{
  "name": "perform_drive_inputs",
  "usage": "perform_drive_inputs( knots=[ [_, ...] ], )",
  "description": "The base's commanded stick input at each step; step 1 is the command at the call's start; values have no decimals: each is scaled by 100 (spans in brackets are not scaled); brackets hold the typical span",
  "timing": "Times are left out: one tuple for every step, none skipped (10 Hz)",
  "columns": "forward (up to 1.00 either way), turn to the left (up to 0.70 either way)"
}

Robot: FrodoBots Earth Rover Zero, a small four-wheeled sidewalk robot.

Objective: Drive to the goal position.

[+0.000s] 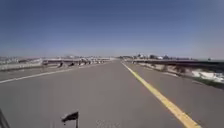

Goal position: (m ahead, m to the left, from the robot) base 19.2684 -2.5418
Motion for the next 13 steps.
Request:
perform_drive_inputs(
  knots=[
    [100,0],
    [100,0],
    [100,0],
    [100,0],
    [100,0],
    [100,0],
    [100,5],
    [100,17],
    [100,25],
    [100,12],
    [100,0],
    [100,0],
    [100,0]
  ],
)
